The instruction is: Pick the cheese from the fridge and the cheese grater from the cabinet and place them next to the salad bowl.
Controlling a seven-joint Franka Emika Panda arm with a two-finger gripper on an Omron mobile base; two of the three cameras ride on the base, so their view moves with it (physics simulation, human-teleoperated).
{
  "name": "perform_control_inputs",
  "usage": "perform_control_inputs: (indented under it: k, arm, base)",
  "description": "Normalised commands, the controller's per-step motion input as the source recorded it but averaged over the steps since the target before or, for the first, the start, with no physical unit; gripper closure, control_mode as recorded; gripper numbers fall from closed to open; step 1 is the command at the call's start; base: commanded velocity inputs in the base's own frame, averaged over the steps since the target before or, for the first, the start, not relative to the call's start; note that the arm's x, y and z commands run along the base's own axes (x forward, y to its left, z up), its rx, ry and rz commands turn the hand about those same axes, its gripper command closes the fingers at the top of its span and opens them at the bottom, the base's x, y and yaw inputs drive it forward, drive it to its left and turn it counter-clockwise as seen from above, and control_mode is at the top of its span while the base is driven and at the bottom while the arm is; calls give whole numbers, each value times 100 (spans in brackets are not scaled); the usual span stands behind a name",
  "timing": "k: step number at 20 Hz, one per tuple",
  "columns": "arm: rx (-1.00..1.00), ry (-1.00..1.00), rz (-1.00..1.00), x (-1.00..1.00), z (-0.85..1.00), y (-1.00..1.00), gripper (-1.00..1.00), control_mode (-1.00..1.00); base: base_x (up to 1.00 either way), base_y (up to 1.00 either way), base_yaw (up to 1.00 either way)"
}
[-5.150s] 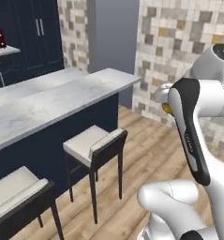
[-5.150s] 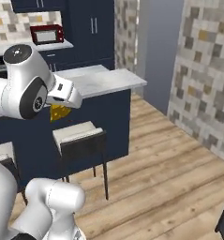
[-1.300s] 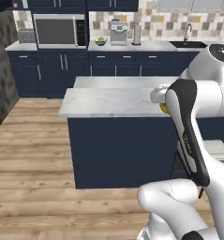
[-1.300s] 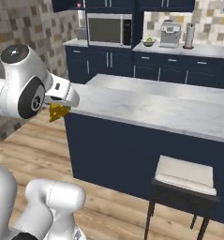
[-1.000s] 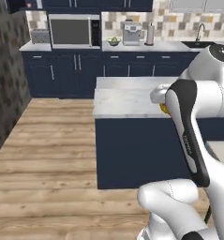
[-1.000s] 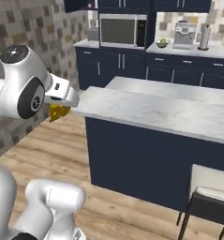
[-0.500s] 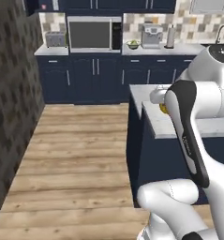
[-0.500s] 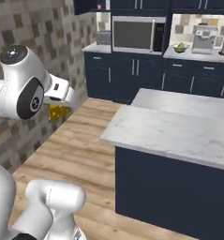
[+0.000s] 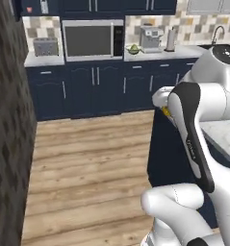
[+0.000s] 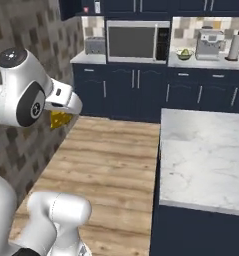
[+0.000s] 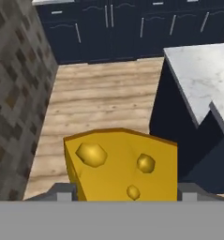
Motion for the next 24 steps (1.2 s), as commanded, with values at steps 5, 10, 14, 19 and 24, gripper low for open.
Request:
perform_control_inputs:
  k: [5, 10, 14, 19, 24]
  arm:
    - [0, 0, 0, 0, 0, 0, 100, 100]
    - [0, 0, 0, 0, 0, 0, 100, 100]
    - [0, 0, 0, 0, 0, 0, 100, 100]
    - [0, 0, 0, 0, 0, 0, 100, 100]
    - [0, 0, 0, 0, 0, 0, 100, 100]
  base:
    - [100, 100, -45]
    - [100, 93, -51]
    - [100, 85, -56]
    - [100, 88, -56]
    - [100, 100, -45]
